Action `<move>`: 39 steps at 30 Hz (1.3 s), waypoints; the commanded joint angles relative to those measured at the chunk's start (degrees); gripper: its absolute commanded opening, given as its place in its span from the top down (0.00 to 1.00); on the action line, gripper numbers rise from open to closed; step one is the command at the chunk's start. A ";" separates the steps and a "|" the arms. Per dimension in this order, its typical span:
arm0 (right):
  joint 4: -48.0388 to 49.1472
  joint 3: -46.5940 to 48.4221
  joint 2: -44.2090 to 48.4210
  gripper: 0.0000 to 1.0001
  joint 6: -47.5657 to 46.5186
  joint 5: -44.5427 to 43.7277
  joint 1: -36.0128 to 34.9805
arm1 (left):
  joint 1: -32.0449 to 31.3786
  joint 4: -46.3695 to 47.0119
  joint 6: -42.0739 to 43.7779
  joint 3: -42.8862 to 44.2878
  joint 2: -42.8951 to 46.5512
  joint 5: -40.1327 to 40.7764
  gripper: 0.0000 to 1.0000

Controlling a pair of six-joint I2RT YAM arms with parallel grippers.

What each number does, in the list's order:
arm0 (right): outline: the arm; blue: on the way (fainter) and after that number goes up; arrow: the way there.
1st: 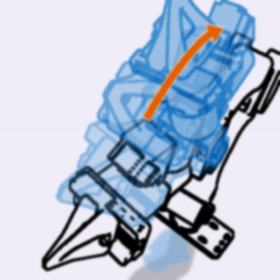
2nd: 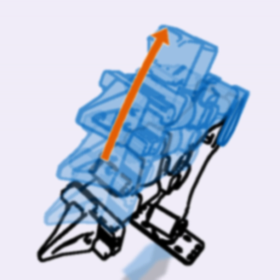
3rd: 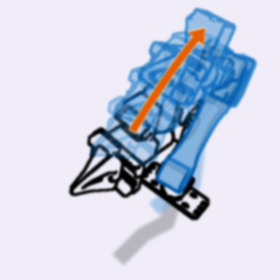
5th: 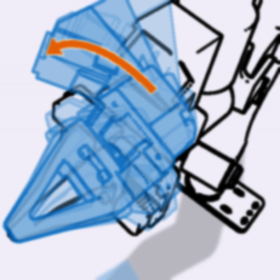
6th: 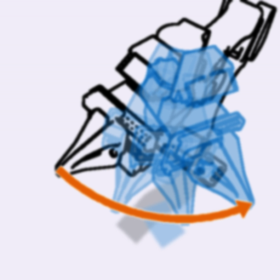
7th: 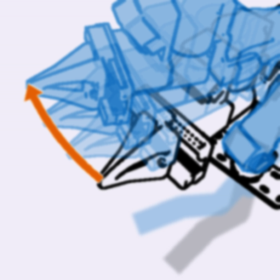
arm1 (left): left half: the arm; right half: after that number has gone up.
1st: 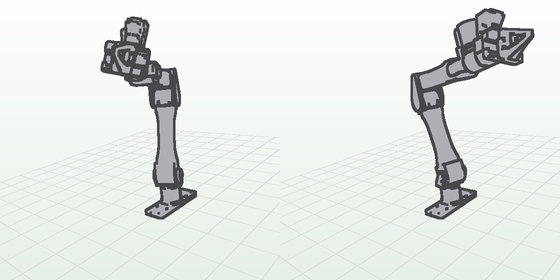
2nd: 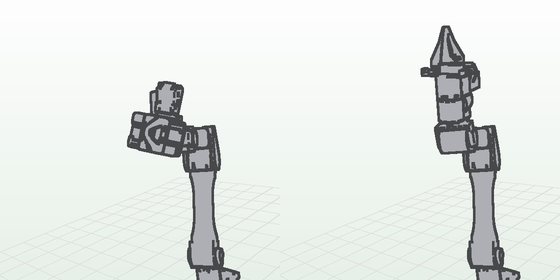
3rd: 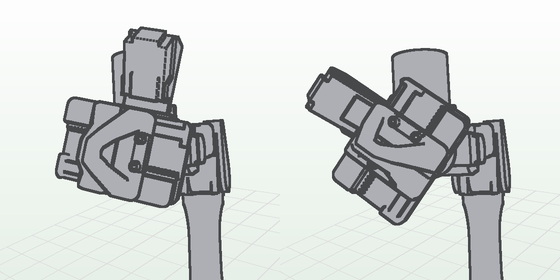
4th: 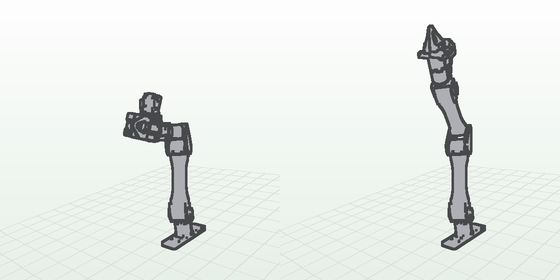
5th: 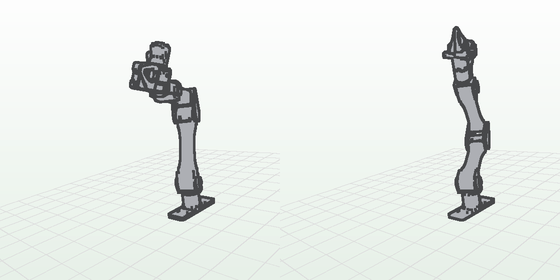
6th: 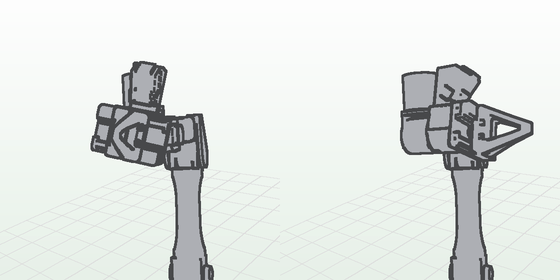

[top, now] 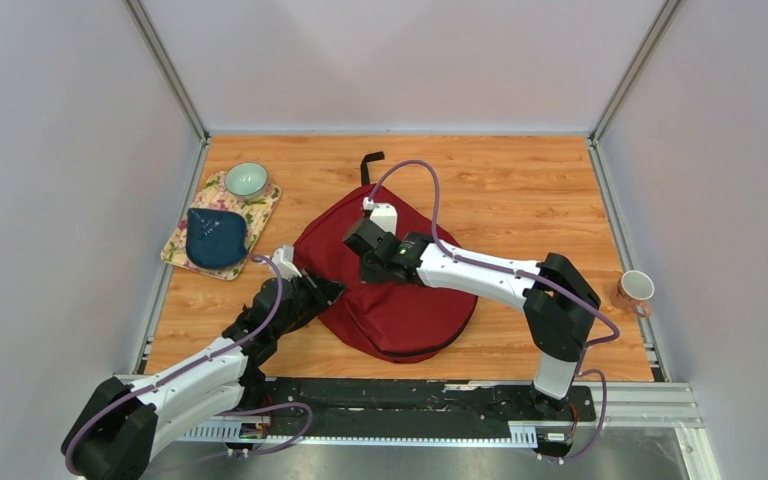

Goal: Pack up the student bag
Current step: Zip the student bag at the center of the board.

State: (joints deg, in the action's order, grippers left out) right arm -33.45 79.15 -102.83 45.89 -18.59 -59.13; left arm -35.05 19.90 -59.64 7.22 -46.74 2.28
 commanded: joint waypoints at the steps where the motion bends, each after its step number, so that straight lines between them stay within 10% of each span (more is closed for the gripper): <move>1: 1.81 -0.49 0.69 1.00 -2.47 -0.22 -0.28 | -0.11 0.67 2.76 2.79 -0.28 -3.25 1.00; 26: 11.23 2.49 1.05 1.00 -13.72 7.17 0.33 | -0.11 -1.53 6.82 4.64 -1.95 -8.09 1.00; 29: 8.85 3.46 -0.27 0.81 -13.90 6.29 0.51 | -0.02 -1.53 6.64 4.82 -1.86 -7.91 1.00; 39: 8.49 -0.23 2.36 0.66 -14.60 6.02 1.04 | -0.11 -1.27 6.20 5.08 -1.69 -7.29 1.00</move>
State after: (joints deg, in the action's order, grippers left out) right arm -25.52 80.01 -102.94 32.82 -11.44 -58.30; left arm -34.76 18.65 -53.87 9.93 -48.82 -2.50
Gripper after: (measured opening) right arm 0.337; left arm 0.009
